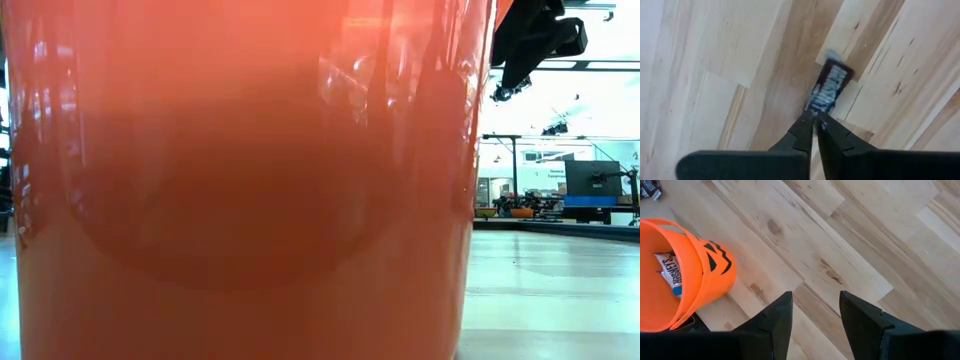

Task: Organize candy in baskets
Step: Put the dark brown chocolate bar into the dark purple bucket

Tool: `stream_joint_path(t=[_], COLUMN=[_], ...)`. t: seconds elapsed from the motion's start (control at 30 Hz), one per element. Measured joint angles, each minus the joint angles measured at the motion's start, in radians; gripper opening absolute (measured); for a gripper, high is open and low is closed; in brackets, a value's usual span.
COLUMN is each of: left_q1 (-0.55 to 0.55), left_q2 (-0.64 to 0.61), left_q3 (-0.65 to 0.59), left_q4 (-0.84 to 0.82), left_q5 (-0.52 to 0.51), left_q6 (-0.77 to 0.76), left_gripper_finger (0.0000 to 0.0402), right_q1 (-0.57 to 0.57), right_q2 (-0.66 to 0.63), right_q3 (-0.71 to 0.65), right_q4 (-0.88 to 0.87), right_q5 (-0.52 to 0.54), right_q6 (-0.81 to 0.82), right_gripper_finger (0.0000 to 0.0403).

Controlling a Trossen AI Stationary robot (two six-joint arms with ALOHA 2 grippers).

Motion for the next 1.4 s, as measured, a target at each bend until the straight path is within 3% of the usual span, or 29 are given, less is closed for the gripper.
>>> stream_joint_path(t=[0.37, 0.7, 1.4], left_q1=[0.0, 0.001, 0.015], left_q2=[0.118, 0.25, 0.235], left_q3=[0.0, -0.034, -0.053], left_q4=[0.01, 0.008, 0.059], left_q5=[-0.003, 0.018, 0.036], left_q6=[0.136, 0.129, 0.052], left_gripper_finger=[0.0082, 0.0127, 0.0136], right_q1=[0.0, 0.0, 0.001], right_q2=[0.0, 0.0, 0.0], right_q3=[0.0, 0.0, 0.0], right_q4=[0.001, 0.001, 0.001], right_q5=[-0.005, -0.008, -0.012], right_q6=[0.0, 0.001, -0.021], right_gripper_finger=[0.0158, 0.0158, 0.0158])
